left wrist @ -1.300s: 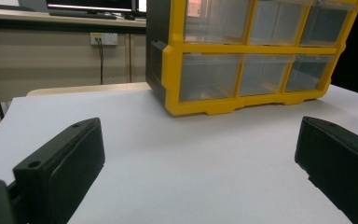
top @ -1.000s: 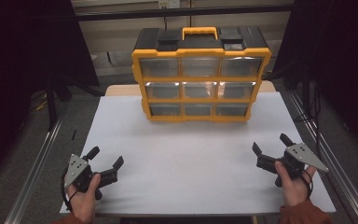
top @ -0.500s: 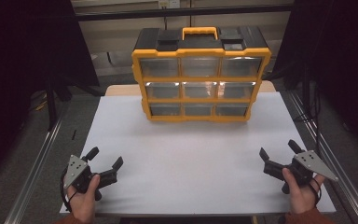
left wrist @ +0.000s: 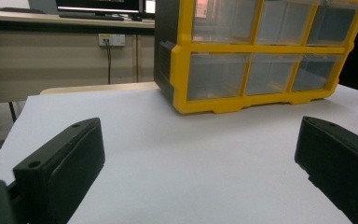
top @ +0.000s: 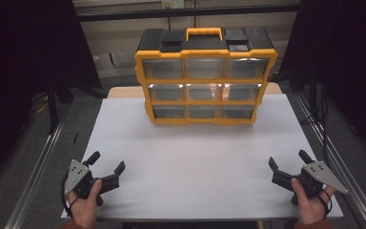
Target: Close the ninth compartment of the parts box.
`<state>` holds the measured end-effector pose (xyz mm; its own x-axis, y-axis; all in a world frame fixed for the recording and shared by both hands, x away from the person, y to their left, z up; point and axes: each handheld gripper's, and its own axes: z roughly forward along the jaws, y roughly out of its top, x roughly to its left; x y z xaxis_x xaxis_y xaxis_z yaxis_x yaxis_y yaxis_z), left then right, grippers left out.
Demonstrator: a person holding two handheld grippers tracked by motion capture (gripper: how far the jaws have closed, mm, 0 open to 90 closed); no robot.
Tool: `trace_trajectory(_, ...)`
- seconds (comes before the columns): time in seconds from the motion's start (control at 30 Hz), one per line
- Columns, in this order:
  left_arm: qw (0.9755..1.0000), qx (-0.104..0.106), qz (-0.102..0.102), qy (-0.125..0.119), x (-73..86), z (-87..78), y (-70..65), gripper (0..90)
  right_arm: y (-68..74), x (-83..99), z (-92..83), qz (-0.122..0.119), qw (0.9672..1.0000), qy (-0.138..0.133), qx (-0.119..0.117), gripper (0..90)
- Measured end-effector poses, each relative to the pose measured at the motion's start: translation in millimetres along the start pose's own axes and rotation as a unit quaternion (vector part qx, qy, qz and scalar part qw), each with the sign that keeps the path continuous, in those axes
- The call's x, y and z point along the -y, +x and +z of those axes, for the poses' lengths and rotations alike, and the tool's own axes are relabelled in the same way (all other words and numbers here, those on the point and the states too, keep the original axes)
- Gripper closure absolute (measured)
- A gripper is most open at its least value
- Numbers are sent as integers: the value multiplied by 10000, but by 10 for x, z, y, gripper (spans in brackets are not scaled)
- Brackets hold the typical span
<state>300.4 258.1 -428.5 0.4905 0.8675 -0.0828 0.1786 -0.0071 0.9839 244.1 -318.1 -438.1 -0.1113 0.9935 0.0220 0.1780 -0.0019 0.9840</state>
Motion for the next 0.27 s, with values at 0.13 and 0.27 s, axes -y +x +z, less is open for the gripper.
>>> trace_trajectory(0.13, 10000, 16, -56, 39, -3, 14, 12, 14, -14, -8, 20, 50, 10000, -39, 5, 0)
trace_trajectory(0.27, 10000, 15, -51, 38, -8, 14, 16, 14, -27, -6, 33, 120, 9999, -50, -15, 0)
